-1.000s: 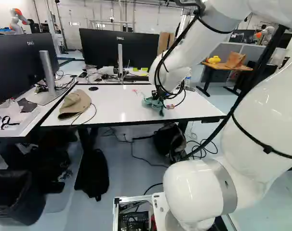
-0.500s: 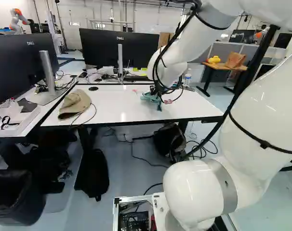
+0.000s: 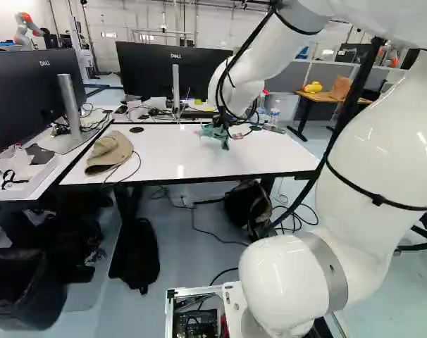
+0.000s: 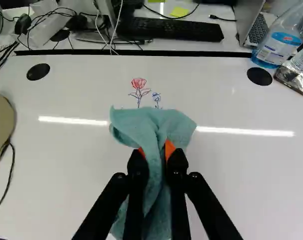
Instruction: Clean the table with the green towel
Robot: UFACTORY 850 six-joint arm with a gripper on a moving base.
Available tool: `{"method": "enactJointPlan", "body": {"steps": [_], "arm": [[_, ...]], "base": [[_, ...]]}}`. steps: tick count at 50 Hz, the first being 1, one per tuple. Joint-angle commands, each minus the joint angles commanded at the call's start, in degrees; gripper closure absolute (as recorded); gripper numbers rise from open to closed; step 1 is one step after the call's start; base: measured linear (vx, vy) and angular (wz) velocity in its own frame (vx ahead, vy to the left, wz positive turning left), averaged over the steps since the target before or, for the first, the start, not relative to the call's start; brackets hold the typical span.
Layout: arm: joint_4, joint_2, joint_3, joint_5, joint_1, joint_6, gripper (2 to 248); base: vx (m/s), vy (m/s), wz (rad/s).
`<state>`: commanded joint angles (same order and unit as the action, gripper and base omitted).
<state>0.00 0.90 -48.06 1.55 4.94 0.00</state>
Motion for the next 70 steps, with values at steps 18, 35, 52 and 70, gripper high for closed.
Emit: {"method": "enactJointPlan", "body": {"steps": [18,35,52,70], "arm": [[0.0,5.0,-5.6,0.0,1.7,0.0,195],[0.0,9.8,-10.9,0.0,3.1,0.0,195],[0.0,14.5,-16.3,0.0,3.7,0.0,195],[0.0,18.6,-21.1,0.0,2.9,0.0,195]], "base": [[0.0,0.0,0.0],[0.0,0.0,0.0],[0.0,0.0,0.0],[0.0,0.0,0.0]]}}
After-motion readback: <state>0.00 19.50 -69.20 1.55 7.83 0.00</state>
